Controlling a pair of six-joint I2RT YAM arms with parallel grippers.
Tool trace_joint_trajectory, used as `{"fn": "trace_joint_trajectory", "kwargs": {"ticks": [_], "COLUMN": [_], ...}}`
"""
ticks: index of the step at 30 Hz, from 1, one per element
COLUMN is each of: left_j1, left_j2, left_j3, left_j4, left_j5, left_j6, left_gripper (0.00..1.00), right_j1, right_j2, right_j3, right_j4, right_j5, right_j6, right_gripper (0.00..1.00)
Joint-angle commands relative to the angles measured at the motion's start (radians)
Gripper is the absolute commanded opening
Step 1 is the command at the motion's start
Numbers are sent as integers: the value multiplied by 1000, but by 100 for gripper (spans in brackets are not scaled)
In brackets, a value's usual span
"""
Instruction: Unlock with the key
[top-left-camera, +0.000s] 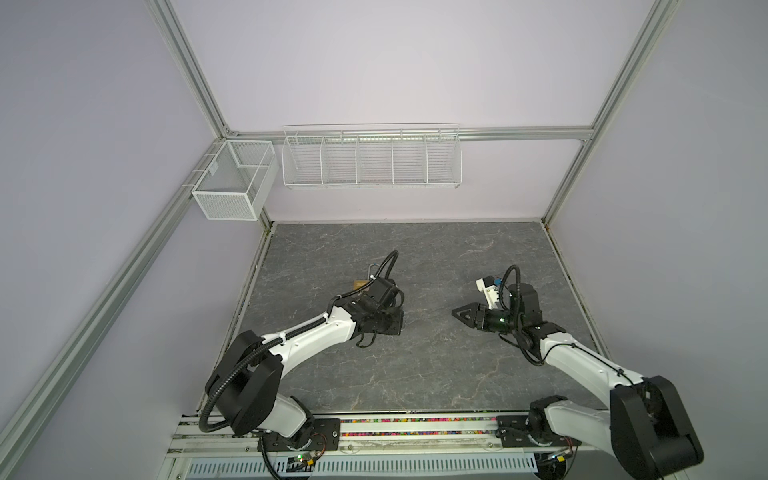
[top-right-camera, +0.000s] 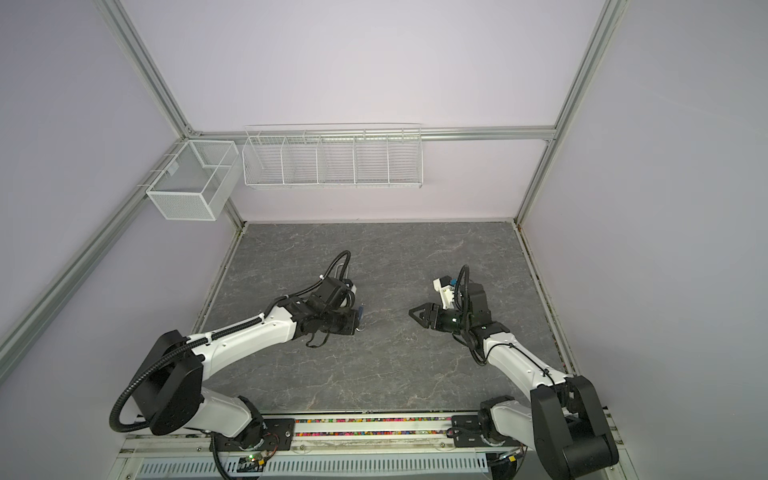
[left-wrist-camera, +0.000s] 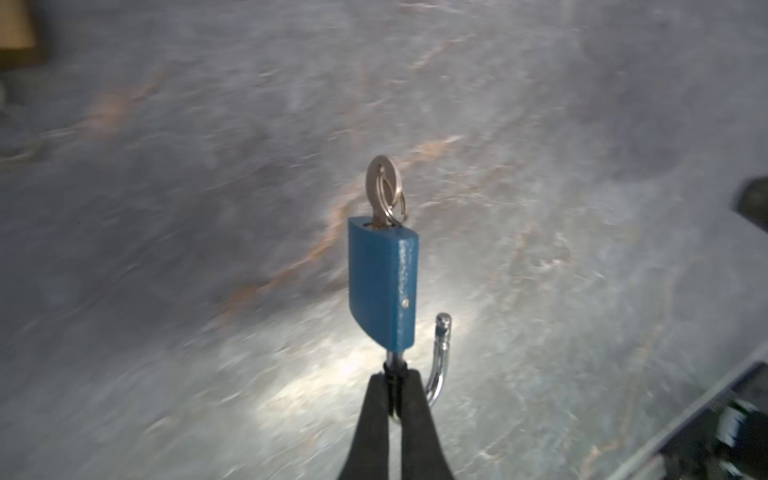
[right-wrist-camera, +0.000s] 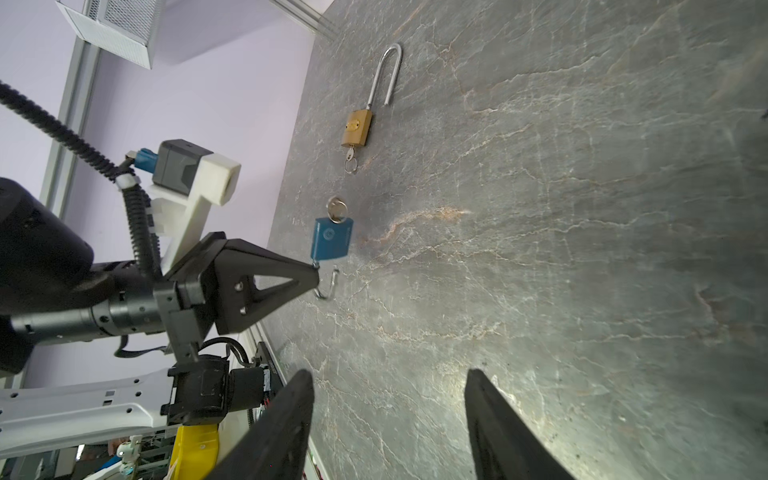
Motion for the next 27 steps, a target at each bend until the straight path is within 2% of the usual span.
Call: {"fn": "trace_joint_trajectory", "kwargs": {"ticks": [1, 5, 8, 11, 14, 19, 27], "left_j1": [61, 153, 158, 160, 162, 160, 149], "left_j2": [-60, -118, -132, -85, -4, 84, 122], "left_j3": [10, -69, -88, -88, -68, -56, -50], "left_j4": [-226, -287, -308, -296, -269, -161, -25], "left_j5": [-189, -212, -253, -249, -196, -49, 53], "left_j6": [-85, -134, -133, -111, -89, -57, -76], "left_gripper": [0, 0, 0, 0, 0, 0, 0], "right_j1": [-4, -4, -4, -5, -4, -13, -21], "right_j2": [-33, -45, -45, -39, -51, -102, -101], "right_j3": [12, 14, 16, 22, 20, 21, 49], "right_j4": [-62, -78, -91, -94, -101, -152, -171], "right_j5": [8, 1, -2, -8, -9, 9, 5], "right_j6": [-41, -47, -55, -56, -56, -70, -72], "right_gripper": [61, 61, 61, 61, 61, 62, 62]}}
